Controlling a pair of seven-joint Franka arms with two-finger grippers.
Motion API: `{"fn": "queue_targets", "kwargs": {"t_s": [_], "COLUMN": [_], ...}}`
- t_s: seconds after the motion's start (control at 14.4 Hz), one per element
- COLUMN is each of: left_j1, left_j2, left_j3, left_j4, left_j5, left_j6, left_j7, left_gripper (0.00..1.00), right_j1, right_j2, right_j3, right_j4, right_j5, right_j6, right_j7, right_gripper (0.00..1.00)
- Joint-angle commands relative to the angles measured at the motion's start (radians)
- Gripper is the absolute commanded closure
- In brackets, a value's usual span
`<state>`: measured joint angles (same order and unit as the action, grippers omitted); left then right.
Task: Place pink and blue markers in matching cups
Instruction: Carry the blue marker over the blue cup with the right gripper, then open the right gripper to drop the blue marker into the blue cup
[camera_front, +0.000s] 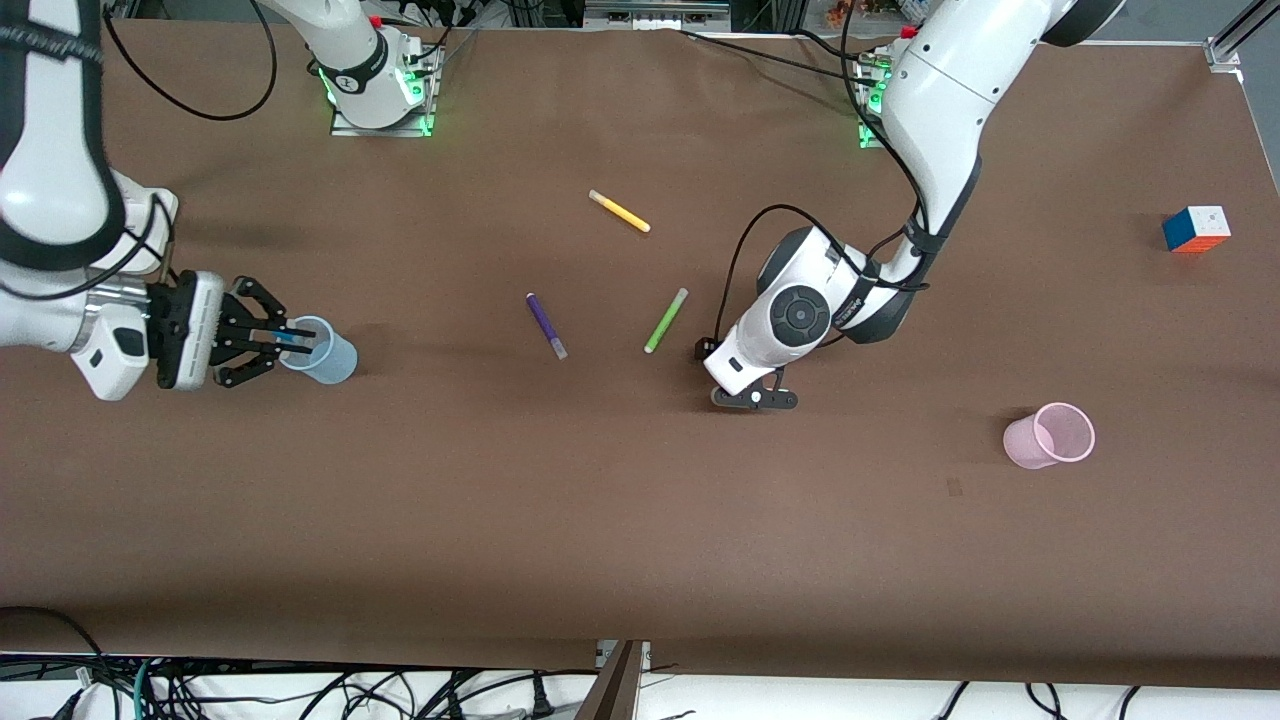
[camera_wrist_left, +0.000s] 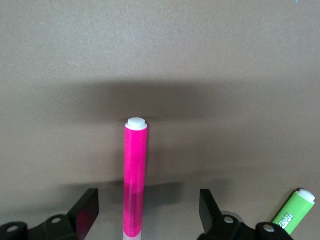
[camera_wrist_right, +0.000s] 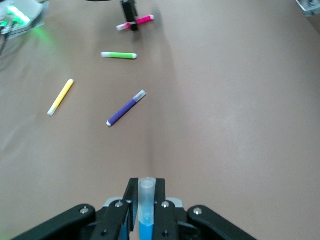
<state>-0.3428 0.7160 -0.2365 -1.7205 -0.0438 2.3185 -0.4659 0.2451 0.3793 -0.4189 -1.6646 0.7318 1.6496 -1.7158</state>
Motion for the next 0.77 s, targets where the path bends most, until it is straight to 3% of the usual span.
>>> {"fn": "queue_targets", "kwargs": {"t_s": [0.0,0.21,0.42,0.56,0.63,0.7], "left_j1": [-0.007,-0.007,-0.005,-0.005,-0.007,-0.019], "left_j2": [-0.004,-0.004,-0.006,-0.009,-0.012,-0.013], "left_j3": [0.006,0.006,0.005,0.003,0.002,0.002], "left_j4": [-0.011,-0.019,-0.019,-0.019,-0.019,-0.019], "left_j5": [0.109,0.159,0.159,0.159,0.159,0.159], "left_j6": [0.013,0.013,0.013,0.013,0.013,0.013], "left_j7": [-0.033,-0.057,-0.071,-0.097,-0.144,-0.193], "left_gripper": [0.18,0.54,0.55,0.77,0.94,1.00], "right_j1": [-0.064,-0.104,-0.113,-0.119,-0.137,-0.144], "right_j2": [0.079,0.147,0.162,0.162,0.162,0.165], "right_j3": [0.006,0.006,0.008,0.006,0.008,0.008], "right_j4": [0.014,0.013,-0.020,-0.049,-0.058,-0.060], "right_j5": [0.096,0.162,0.167,0.169,0.169,0.169], "right_j6": [-0.069,-0.132,-0.146,-0.152,-0.157,-0.163], "right_j7": [-0.192,-0.307,-0.317,-0.338,-0.349,-0.358], "right_gripper": [1.00,1.00,1.00,1.00,1.00,1.00]}}
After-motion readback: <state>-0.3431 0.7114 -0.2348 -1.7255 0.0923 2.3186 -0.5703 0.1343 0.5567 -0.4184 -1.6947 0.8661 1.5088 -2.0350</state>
